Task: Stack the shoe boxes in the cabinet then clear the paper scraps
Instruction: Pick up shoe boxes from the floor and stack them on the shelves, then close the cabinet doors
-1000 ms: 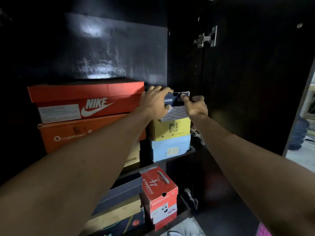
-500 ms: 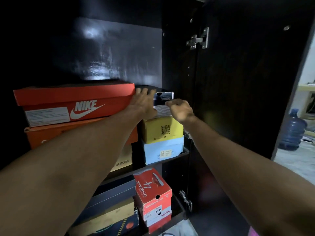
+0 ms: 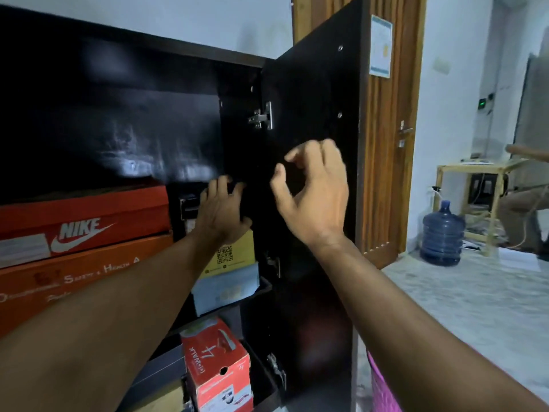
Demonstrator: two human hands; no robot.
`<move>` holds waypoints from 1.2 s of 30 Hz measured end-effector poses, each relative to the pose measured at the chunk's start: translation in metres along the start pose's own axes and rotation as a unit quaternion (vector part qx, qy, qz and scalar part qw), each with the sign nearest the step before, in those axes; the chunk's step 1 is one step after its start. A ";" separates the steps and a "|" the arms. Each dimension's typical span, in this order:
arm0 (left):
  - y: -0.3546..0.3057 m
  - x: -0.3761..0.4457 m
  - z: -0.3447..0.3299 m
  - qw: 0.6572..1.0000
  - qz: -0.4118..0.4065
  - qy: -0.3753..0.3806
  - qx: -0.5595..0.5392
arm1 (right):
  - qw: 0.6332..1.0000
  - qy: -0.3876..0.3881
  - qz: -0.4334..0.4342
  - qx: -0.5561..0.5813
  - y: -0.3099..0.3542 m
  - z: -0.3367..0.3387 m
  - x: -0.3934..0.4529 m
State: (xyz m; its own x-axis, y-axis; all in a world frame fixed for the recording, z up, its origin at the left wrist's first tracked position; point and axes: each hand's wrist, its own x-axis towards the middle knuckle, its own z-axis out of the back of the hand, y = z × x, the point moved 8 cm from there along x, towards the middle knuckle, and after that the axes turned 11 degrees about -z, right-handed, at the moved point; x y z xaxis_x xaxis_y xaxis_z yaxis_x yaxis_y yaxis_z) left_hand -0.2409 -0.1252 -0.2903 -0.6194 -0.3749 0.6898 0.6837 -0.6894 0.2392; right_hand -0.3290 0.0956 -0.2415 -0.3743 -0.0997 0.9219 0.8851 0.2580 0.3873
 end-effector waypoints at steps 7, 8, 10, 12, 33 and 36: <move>-0.035 0.022 0.065 0.999 -0.028 -0.035 -0.019 | 0.972 -0.085 -0.217 0.003 -0.058 0.066 0.097; -0.036 0.024 0.077 0.999 -0.030 -0.035 -0.022 | 0.965 -0.019 -0.258 0.035 -0.069 0.057 0.108; -0.036 0.025 0.101 0.999 -0.027 -0.035 -0.026 | 0.944 0.102 -0.300 0.097 -0.077 0.036 0.118; -0.032 0.023 0.126 0.998 -0.027 -0.051 -0.023 | 0.936 0.136 -0.300 0.123 -0.076 0.026 0.123; 0.071 -0.140 0.450 0.918 0.014 -0.395 0.047 | 0.868 0.108 -0.357 0.328 0.073 -0.131 0.077; 0.095 -0.185 0.492 0.874 0.078 -0.459 0.137 | 0.886 0.102 -0.359 0.276 0.089 -0.138 0.066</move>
State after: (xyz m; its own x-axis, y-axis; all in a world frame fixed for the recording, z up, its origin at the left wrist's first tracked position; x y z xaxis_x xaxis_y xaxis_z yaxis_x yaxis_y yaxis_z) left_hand 0.1286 0.1832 -0.0589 -0.0262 0.2912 0.9563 0.8771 -0.4523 0.1618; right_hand -0.2371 -0.0203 -0.1449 -0.6790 -0.5854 0.4431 0.1471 0.4827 0.8633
